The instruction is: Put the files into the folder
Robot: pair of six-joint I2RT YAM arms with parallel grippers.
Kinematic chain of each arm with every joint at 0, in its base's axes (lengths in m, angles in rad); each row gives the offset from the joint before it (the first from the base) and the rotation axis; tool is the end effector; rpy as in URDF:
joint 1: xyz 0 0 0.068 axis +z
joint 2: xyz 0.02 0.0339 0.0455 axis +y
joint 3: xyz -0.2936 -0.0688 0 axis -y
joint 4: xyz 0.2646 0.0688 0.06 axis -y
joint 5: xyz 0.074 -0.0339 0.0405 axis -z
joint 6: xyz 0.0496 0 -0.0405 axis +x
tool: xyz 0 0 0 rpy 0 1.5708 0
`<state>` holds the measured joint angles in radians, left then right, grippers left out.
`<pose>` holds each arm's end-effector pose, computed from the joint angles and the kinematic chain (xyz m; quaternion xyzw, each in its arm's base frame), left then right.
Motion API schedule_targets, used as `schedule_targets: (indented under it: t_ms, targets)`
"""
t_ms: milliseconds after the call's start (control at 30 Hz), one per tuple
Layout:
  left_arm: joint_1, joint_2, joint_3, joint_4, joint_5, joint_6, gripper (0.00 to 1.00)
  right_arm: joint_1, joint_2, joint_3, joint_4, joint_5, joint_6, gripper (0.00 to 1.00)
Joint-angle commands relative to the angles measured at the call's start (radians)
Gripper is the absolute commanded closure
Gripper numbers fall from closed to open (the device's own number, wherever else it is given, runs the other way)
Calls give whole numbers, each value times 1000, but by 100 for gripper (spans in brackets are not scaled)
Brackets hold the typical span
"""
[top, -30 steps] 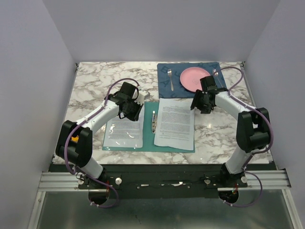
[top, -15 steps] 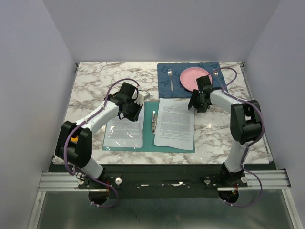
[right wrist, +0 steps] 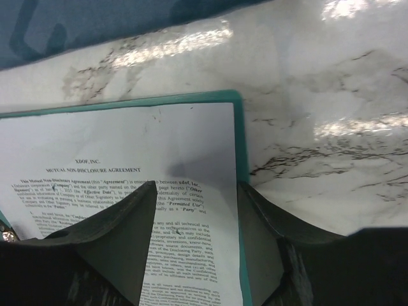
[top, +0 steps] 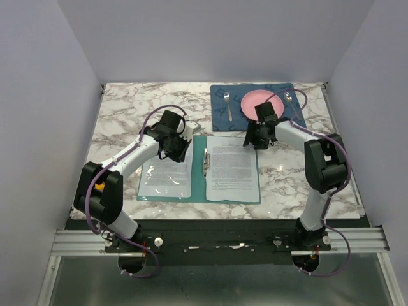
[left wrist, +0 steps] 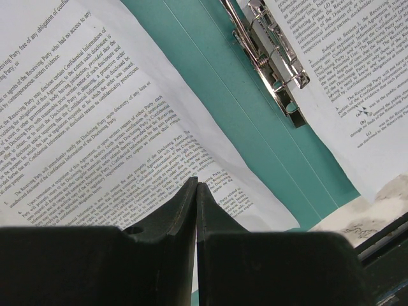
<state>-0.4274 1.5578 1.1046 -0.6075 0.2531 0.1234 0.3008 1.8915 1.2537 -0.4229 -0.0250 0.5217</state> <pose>0.3042 -0.1522 0.2387 0.2917 0.9151 -0.1586 0.2289 0.4019 0.1260 0.1749 0.1035 0.9620 0.1119 0.2264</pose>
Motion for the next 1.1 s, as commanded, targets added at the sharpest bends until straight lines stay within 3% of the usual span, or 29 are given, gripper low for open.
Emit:
schedule_targets:
  t_ms: [0,600,933,1000,1067]
  targets:
    - [-2,4,0,12,-15,7,85,49,1,18,30,5,-45,39]
    - [-2,-5,-14,15,-15,1,85,60,-68,-23,15,108,-32,37]
    - [-2,-24,-17,12,-20,2,85,60,-80,-36,16,117,-22,56]
    - [-2,-24,-17,11,-23,1,85,60,-83,-37,16,137,-17,55]
    - [-2,-25,-17,11,-23,2,85,60,-89,-40,13,164,-19,46]
